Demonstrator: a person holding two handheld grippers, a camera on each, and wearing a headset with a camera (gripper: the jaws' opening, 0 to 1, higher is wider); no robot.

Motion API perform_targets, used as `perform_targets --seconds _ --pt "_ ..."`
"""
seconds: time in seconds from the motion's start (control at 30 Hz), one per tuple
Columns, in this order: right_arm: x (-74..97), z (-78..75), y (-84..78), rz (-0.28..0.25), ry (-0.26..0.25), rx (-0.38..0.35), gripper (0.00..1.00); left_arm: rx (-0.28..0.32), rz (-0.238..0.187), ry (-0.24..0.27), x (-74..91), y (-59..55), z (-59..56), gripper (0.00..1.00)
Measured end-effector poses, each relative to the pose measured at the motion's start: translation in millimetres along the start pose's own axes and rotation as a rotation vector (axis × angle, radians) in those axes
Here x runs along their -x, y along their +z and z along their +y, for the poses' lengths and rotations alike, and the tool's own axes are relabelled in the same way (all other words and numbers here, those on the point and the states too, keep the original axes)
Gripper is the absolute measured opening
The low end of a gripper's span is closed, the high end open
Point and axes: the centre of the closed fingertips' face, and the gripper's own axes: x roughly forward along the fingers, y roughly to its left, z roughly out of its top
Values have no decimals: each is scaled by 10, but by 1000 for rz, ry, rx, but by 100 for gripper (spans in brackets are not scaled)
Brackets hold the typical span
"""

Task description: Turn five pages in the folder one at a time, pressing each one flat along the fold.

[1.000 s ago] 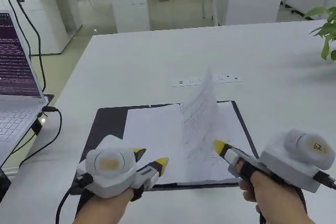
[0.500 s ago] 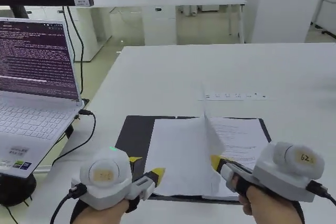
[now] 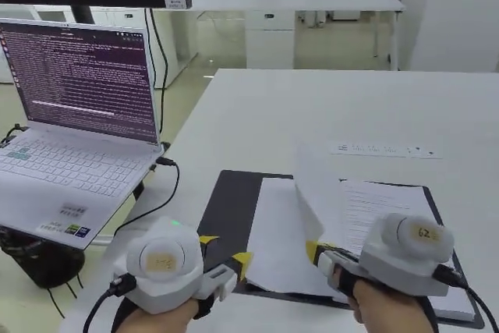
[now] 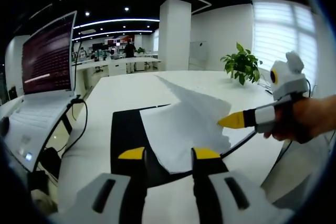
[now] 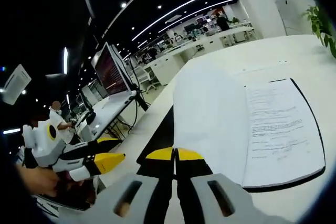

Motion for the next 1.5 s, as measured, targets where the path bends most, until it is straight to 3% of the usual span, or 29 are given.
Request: perform_targets --seconds 0.1,0.47,0.7,0.97,1.37,1.5 --pt "-104 21 -47 31 -14 64 0 11 -4 9 37 -1 50 33" --pt "-461 99 -417 171 -3 174 0 58 -9 41 143 -77 190 32" --pt "-596 25 -602 225 -9 167 0 87 -4 47 156 -127 214 31" --pt "-709 -50 -810 282 -15 165 0 114 14 42 125 -215 168 31" --pt "-766 -96 -945 304 -19 180 1 127 43 53 109 -317 185 30" --pt "-768 -21 -974 272 37 151 7 124 51 48 65 -323 170 30"
